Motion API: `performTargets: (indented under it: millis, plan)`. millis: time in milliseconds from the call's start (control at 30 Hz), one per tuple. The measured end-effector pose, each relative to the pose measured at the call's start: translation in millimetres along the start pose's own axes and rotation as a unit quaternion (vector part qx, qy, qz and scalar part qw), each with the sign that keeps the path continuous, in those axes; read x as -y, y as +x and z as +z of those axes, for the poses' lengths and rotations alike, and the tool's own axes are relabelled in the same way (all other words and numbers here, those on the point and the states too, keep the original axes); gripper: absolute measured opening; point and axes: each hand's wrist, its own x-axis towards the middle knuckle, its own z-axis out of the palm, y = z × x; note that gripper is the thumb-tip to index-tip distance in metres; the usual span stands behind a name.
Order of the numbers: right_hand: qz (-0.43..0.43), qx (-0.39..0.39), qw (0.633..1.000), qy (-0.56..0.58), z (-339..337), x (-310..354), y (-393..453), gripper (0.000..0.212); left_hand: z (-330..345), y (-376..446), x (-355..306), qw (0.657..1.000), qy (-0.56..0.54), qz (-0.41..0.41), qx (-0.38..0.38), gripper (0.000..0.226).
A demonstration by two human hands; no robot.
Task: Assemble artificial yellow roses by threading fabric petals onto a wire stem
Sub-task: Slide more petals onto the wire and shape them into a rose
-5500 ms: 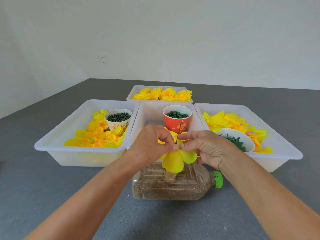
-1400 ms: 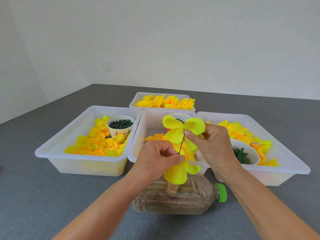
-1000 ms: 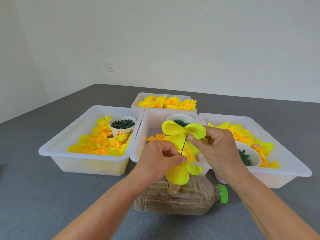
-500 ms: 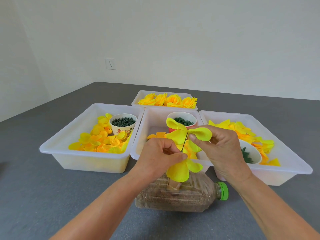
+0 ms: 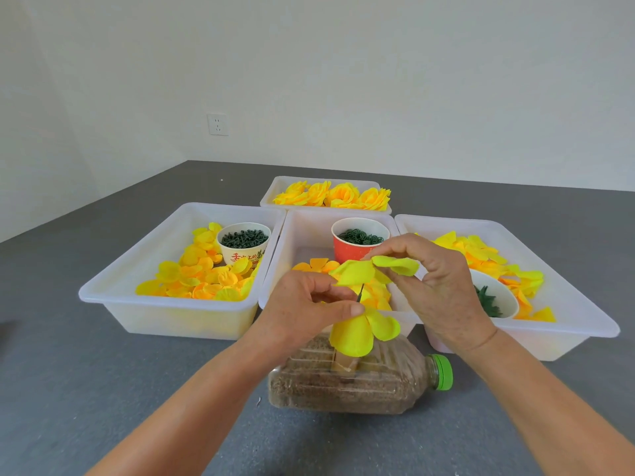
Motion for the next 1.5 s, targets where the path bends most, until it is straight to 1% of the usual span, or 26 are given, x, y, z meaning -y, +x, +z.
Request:
performTargets:
  millis: [67,133,233,333,367,433,467,533,600,700,733,800,867,933,1000,1133,1233,1367,1500]
  plan:
    - [0.004,0.001,1.000,-0.002,0,-2,0,0.013,-2,0,-1,0.999,0.004,0.000,-0.032,0.017]
    - [0.005,0.007,1.000,0.004,1,-4,-2,0.009,-3,1,-2,0.995,0.039,0.019,-0.085,0.025]
    - [0.018,0.009,0.999,0.035,3,-7,-6,0.006,-3,3,-7,0.972,0.145,0.094,-0.159,0.042]
    - [0.040,0.007,0.997,0.063,4,-8,-6,0.007,-4,5,-12,0.938,0.218,0.188,-0.192,0.050]
    - [0.045,0.007,0.997,0.069,5,-7,-6,0.008,-4,7,-13,0.930,0.230,0.215,-0.191,0.048]
    - [0.052,0.007,0.996,0.072,4,-6,-6,0.012,-3,8,-16,0.925,0.225,0.252,-0.171,0.037]
    - [0.055,0.007,0.996,0.067,4,-5,-6,0.016,-1,8,-17,0.923,0.224,0.268,-0.163,0.029]
    - [0.063,0.007,0.997,0.042,3,-3,-8,0.028,0,8,-16,0.906,0.246,0.306,-0.161,0.014]
    - [0.070,0.012,0.997,0.011,0,-1,-12,0.038,0,9,-14,0.876,0.295,0.341,-0.171,0.009]
    - [0.064,0.016,0.997,-0.029,-6,5,-21,0.048,-1,7,-14,0.821,0.369,0.395,-0.183,0.005]
    - [0.053,0.009,0.998,-0.043,-7,7,-23,0.047,-1,6,-14,0.804,0.388,0.411,-0.182,0.004]
    - [0.013,-0.015,0.997,-0.071,-8,9,-24,0.037,-1,4,-15,0.774,0.421,0.437,-0.180,0.005]
    - [-0.032,-0.035,0.994,-0.103,-7,9,-24,0.023,-1,3,-14,0.757,0.438,0.451,-0.180,0.010]
    - [-0.052,-0.045,0.990,-0.123,-7,7,-24,0.017,-2,1,-13,0.756,0.443,0.450,-0.174,0.012]
    - [-0.063,-0.050,0.987,-0.142,-6,3,-23,0.016,-4,0,-10,0.762,0.443,0.442,-0.169,0.006]
    - [-0.075,-0.054,0.982,-0.163,-2,-4,-24,0.014,-7,-1,-4,0.778,0.437,0.425,-0.155,0.005]
    - [-0.078,-0.053,0.982,-0.162,-1,-8,-25,0.012,-8,-2,-2,0.786,0.422,0.427,-0.146,0.013]
    - [-0.068,-0.038,0.983,-0.164,0,-10,-26,0.011,-7,-5,-4,0.774,0.433,0.445,-0.124,0.023]
    - [-0.068,-0.032,0.987,-0.141,-1,-7,-27,0.021,-4,-7,-5,0.761,0.448,0.455,-0.118,0.031]
